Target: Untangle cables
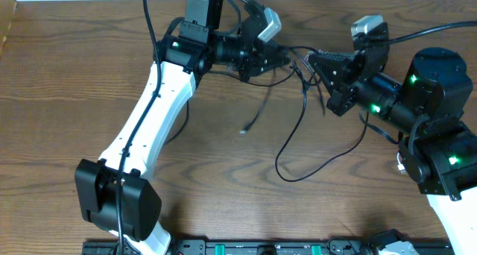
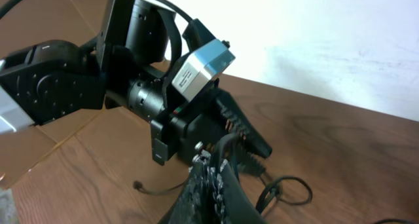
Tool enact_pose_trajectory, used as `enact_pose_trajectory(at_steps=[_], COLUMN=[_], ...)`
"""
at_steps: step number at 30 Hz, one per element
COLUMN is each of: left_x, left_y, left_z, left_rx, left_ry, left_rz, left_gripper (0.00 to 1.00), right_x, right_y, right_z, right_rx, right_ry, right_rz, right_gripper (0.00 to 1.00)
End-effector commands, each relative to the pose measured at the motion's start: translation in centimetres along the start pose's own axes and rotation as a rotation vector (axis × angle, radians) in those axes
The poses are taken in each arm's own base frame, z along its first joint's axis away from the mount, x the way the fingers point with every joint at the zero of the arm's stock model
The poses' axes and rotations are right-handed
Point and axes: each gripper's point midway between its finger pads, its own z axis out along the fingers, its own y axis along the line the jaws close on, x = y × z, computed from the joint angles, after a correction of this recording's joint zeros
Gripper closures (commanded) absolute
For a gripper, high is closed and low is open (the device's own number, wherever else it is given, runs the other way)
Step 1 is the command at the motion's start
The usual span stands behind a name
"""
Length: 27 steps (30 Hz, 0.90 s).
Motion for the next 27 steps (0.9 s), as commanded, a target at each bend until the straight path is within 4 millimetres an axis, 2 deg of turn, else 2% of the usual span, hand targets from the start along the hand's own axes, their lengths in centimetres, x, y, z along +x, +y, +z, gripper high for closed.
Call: enact_pose_trajectory(at_steps=[1, 6, 8, 13, 18, 23, 27], left_x=[0.0, 0.0, 0.3, 3.2, 5.3, 6.6, 7.1], left_y=[0.7, 1.0, 1.7, 7.7, 10.6, 12.0, 11.9], left_z=[0.1, 0.1, 0.0, -2.1, -5.2, -7.9, -8.1], left_rx=[-0.026, -0.043, -0.086, -0.471, -0.641, -0.704, -0.689], left_ry=[-0.001, 0.001, 0.017, 0.139, 0.203, 0.226, 0.248], left_rz=[-0.024, -0.044, -0.059, -0.204, -0.249, -0.288, -0.273], left_gripper=[0.93, 0.93, 0.93, 0.93, 0.92, 0.93, 0.92], right_x=[-1.2, -1.2, -1.2, -1.2, -1.5, -2.2, -1.8], right_y=[1.0, 1.0, 1.0, 1.0, 0.7, 0.8, 0.7], right_z=[-0.6, -0.6, -0.6, -0.6, -0.9, -1.8, -1.8], right_rx=[-0.033, -0.033, -0.033, -0.031, -0.009, 0.017, 0.02], right_ry=[-0.027, -0.027, -0.027, -0.028, -0.044, -0.076, -0.062], right_rz=[-0.004, -0.004, -0.004, -0.005, -0.013, -0.026, -0.022], right_gripper=[0.99, 0.99, 0.99, 0.99, 0.99, 0.99, 0.99])
